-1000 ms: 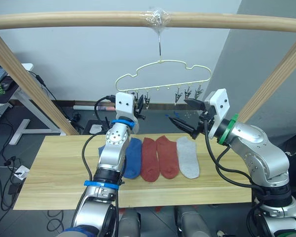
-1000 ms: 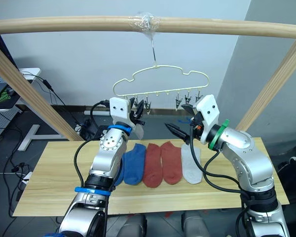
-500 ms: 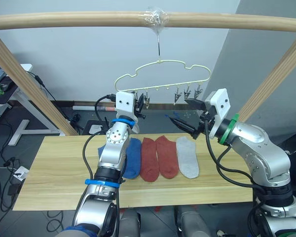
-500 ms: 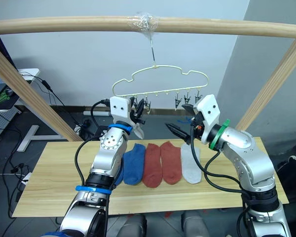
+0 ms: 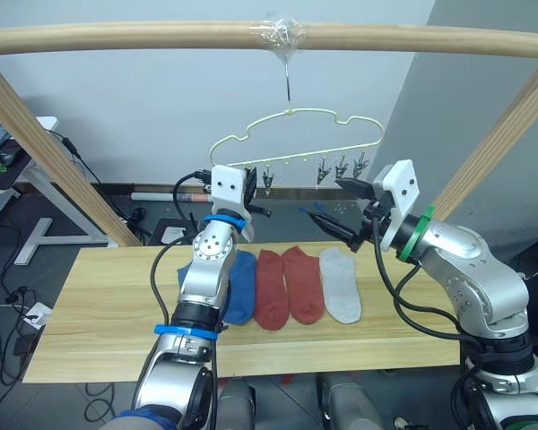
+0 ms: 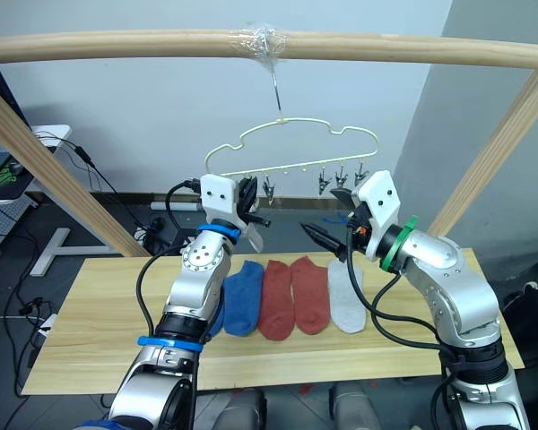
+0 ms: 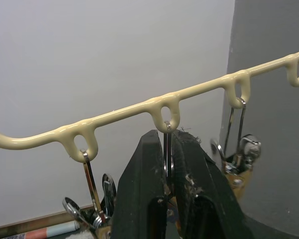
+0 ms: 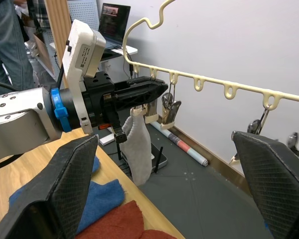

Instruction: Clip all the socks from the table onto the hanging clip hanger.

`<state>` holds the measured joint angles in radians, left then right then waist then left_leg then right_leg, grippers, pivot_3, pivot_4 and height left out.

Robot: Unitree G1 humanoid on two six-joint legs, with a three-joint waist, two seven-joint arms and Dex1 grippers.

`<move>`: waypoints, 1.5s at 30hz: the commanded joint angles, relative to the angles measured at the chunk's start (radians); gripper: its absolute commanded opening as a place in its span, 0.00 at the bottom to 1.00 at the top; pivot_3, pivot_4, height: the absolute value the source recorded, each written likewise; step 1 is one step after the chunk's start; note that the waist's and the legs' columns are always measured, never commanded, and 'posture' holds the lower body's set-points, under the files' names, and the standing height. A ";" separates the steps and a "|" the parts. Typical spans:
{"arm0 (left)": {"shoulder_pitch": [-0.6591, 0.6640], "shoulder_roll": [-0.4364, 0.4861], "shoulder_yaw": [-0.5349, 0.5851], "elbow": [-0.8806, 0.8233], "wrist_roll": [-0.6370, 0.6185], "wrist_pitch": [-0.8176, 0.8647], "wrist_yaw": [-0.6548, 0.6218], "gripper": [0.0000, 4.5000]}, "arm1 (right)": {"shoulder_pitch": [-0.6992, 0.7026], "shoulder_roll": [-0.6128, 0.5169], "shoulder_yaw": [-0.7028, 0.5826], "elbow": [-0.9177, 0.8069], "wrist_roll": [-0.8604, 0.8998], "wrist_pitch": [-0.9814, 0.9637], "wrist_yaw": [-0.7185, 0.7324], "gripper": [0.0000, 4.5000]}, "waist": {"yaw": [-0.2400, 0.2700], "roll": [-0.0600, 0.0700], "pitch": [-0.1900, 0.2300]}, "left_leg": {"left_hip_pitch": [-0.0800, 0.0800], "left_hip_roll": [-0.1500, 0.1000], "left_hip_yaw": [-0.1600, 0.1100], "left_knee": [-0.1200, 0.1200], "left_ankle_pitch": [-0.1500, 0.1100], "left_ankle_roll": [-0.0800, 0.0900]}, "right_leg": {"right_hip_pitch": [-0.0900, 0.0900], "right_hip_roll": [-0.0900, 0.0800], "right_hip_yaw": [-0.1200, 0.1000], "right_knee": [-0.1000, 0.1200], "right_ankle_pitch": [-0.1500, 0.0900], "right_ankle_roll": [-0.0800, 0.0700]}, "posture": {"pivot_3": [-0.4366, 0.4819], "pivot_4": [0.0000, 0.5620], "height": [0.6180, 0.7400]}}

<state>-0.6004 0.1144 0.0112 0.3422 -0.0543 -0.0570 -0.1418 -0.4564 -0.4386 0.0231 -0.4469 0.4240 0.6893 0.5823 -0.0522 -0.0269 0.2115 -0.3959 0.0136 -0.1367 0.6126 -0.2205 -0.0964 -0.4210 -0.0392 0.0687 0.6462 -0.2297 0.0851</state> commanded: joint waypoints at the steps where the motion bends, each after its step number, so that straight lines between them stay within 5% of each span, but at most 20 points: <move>1: -0.017 0.016 0.014 -0.030 -0.020 0.027 -0.030 0.00 | 0.082 -0.034 0.108 0.032 -0.112 -0.007 -0.044 1.00 | 0.000 0.000 -0.001 | 0.000 0.000 0.000 0.000 0.000 0.000 | 0.000 0.000 0.000 0.000 0.000 0.000 | 0.41 0.29 1.00; 8: 0.017 0.071 0.035 -0.096 -0.071 0.118 -0.112 0.00 | 0.178 0.003 0.234 0.386 -0.306 -0.225 -0.092 1.00 | -0.010 -0.001 -0.002 | 0.002 0.000 0.003 0.000 0.000 0.000 | 0.001 0.000 0.002 0.000 0.001 0.000 | 0.43 0.30 1.00; 23: 0.069 0.081 0.038 -0.186 -0.062 0.185 -0.113 0.00 | -0.065 0.170 0.169 1.135 -0.364 -0.461 -0.070 1.00 | -0.008 -0.001 -0.002 | 0.015 0.000 0.002 0.000 0.004 0.004 | 0.012 0.001 0.002 -0.001 0.003 0.004 | 0.49 0.31 1.00; 26: 0.066 0.086 0.040 -0.185 -0.061 0.186 -0.114 0.00 | -0.070 0.154 0.201 1.182 -0.415 -0.484 -0.049 0.80 | -0.007 -0.001 -0.002 | 0.015 0.000 0.002 -0.001 0.004 0.004 | 0.012 0.001 0.002 -0.001 0.003 0.004 | 0.50 0.31 1.00; 36: 0.058 0.093 0.045 -0.169 -0.062 0.183 -0.117 0.00 | 0.065 0.047 0.229 1.066 -0.504 -0.565 0.002 0.01 | -0.004 0.000 -0.003 | 0.016 0.000 0.001 0.000 0.004 0.004 | 0.014 0.001 0.002 -0.001 0.003 0.005 | 0.49 0.31 1.00; 41: 0.046 0.081 0.083 -0.176 -0.148 0.256 -0.153 0.00 | 0.164 -0.025 0.206 0.838 -0.484 -0.580 0.059 0.01 | -0.004 0.000 -0.003 | 0.016 0.000 0.001 0.000 0.004 0.004 | 0.014 0.001 0.002 -0.001 0.003 0.005 | 0.49 0.30 1.00; 45: 0.014 0.038 0.221 -0.204 -0.406 0.497 -0.161 0.00 | 0.238 -0.068 0.170 0.522 -0.400 -0.562 0.137 0.01 | -0.015 0.000 -0.002 | 0.015 0.000 0.002 0.000 0.003 0.004 | 0.014 0.001 0.002 -0.001 0.003 0.005 | 0.48 0.30 1.00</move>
<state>-0.5814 0.1542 0.1875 0.1648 -0.3759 0.3606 -0.2979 -0.2031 -0.5073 0.2173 0.2077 -0.0231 0.1308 0.6881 -0.0673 -0.0270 0.2091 -0.3803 0.0140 -0.1353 0.6124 -0.2171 -0.0924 -0.4071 -0.0382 0.0710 0.6450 -0.2271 0.0902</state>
